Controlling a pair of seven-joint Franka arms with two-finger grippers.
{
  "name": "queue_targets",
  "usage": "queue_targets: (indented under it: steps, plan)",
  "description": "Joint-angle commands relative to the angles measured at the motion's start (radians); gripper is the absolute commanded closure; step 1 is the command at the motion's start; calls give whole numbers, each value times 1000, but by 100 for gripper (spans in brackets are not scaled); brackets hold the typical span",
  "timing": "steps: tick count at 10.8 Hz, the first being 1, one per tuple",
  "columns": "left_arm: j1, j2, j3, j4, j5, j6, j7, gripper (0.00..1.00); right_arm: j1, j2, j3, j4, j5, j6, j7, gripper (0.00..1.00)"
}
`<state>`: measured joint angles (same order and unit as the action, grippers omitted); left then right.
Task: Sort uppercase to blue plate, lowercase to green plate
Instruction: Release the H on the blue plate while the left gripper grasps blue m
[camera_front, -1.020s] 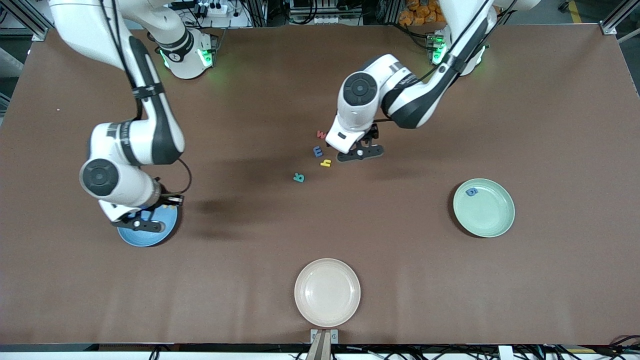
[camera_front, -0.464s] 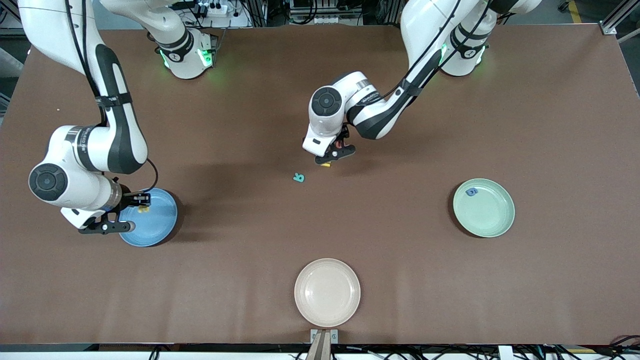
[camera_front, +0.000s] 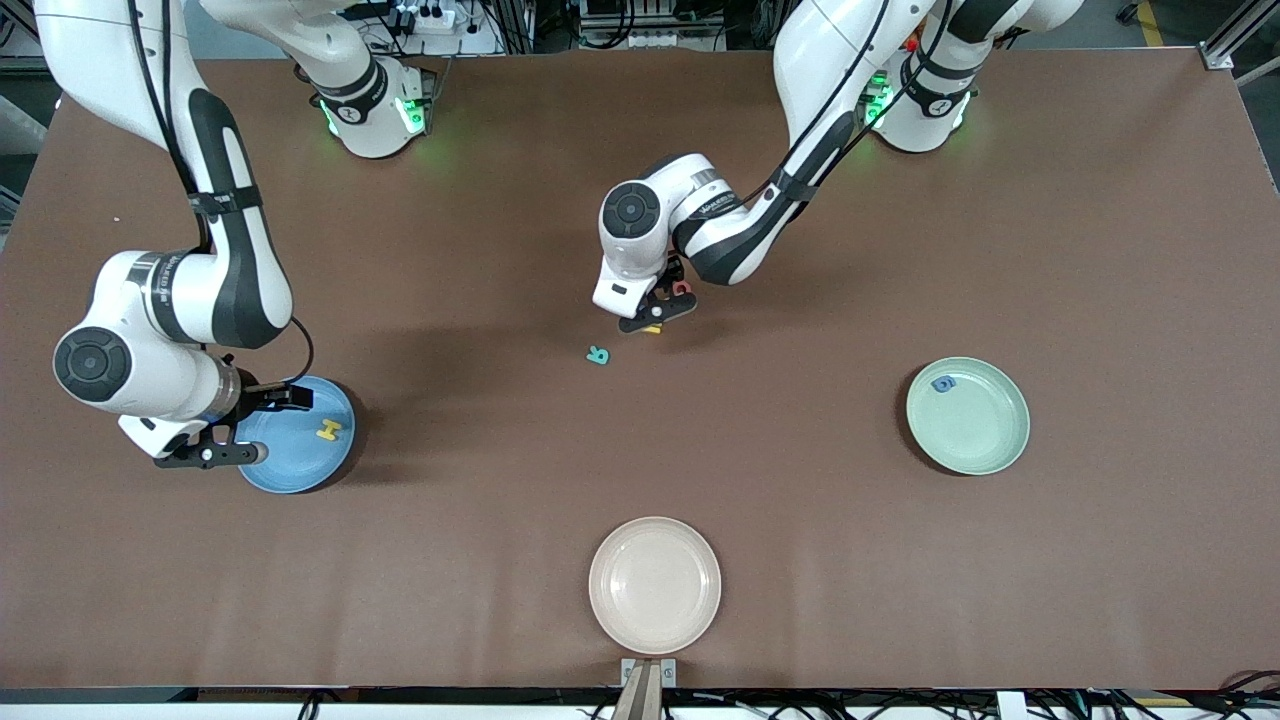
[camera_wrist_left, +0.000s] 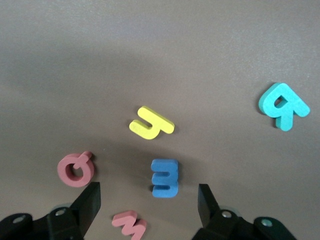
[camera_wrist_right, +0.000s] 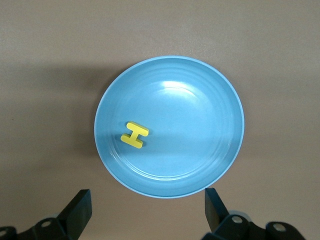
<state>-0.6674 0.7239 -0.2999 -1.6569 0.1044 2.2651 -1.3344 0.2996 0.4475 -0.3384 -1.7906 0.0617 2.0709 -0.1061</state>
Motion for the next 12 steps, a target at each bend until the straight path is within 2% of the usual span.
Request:
queue_targets:
  steps: [1, 6, 10, 12]
  plan:
    - [-12, 29, 10, 29, 26, 24, -28, 15, -1, -23, 6, -18, 1, -3, 2, 0]
    - [-21, 49, 11, 29, 26, 41, -28, 23, 1, -21, 6, -19, 4, -3, 2, 0]
    - [-35, 57, 24, 29, 26, 42, -28, 36, 1, -18, 6, -21, 4, 0, 2, 0]
    - [-46, 57, 36, 29, 26, 42, -26, 48, 1, -20, 6, -19, 4, 0, 2, 0]
